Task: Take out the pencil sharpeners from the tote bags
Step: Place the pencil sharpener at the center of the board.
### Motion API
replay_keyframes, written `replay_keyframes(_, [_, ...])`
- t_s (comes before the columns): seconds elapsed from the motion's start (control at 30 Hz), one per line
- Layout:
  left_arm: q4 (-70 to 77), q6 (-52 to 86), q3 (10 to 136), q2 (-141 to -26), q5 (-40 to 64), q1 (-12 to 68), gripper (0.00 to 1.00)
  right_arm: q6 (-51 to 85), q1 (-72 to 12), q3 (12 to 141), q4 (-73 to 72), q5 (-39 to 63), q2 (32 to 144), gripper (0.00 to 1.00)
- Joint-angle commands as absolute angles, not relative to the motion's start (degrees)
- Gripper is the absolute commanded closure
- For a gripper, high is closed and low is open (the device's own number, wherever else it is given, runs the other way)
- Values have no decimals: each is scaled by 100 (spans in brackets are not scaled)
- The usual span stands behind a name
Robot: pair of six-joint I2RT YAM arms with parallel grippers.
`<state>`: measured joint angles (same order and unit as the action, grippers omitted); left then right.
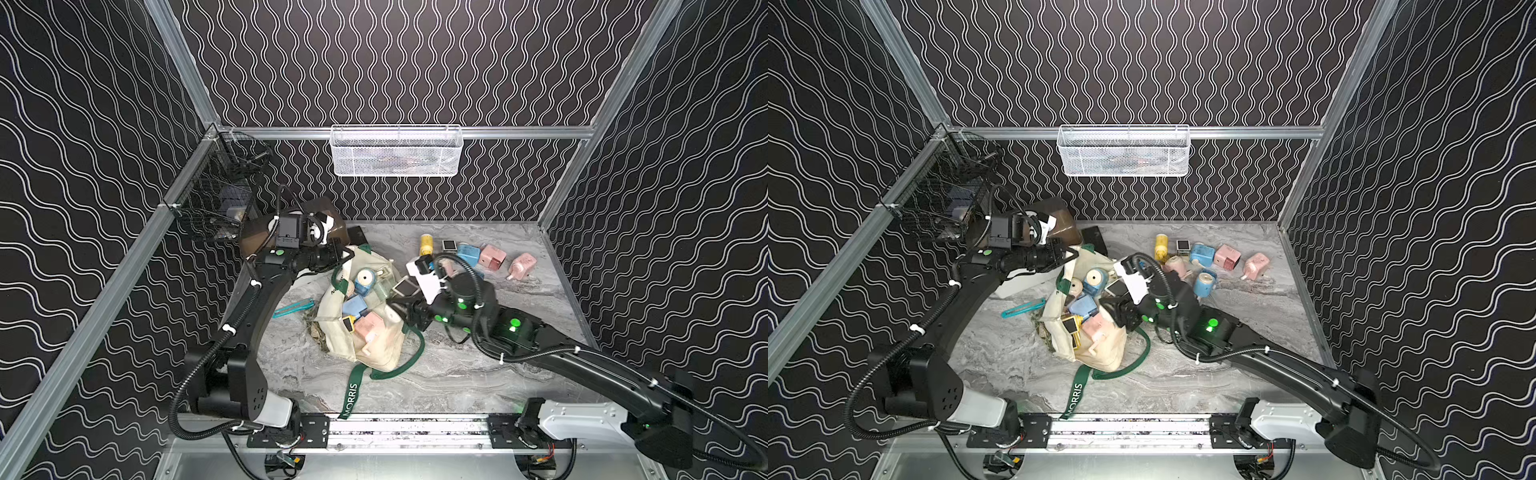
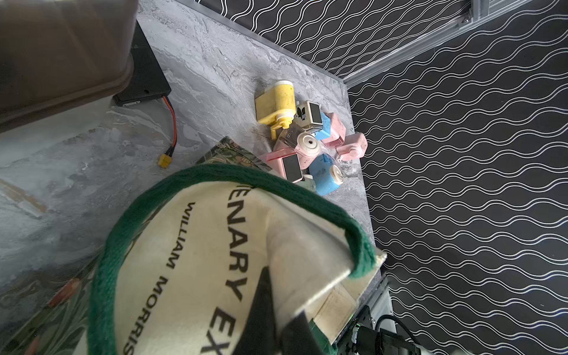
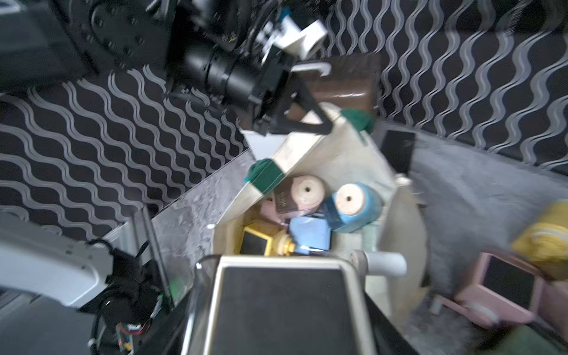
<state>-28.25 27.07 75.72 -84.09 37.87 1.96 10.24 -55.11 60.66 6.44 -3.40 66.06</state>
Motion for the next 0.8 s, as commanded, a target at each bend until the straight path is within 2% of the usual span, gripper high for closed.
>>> replay_keyframes(0.0, [-2338, 2689, 7655, -8321, 3981, 185, 100, 1453, -5051, 6002, 1062, -1428, 6417, 50])
replay_keyframes(0.33, [-2329, 2707, 7649, -8326, 3992, 163, 100, 2672, -2311, 5458, 1571, -1802, 6636, 50])
replay_keyframes(0.6, [-2313, 2733, 7638, -8327, 4008, 145, 100, 3104, -963, 5487, 1589, -1546, 7556, 50])
replay_keyframes(0.77, [-2309, 2742, 7645, -8336, 4018, 141, 100, 3217, -585, 5731, 1590, -1472, 8345, 50])
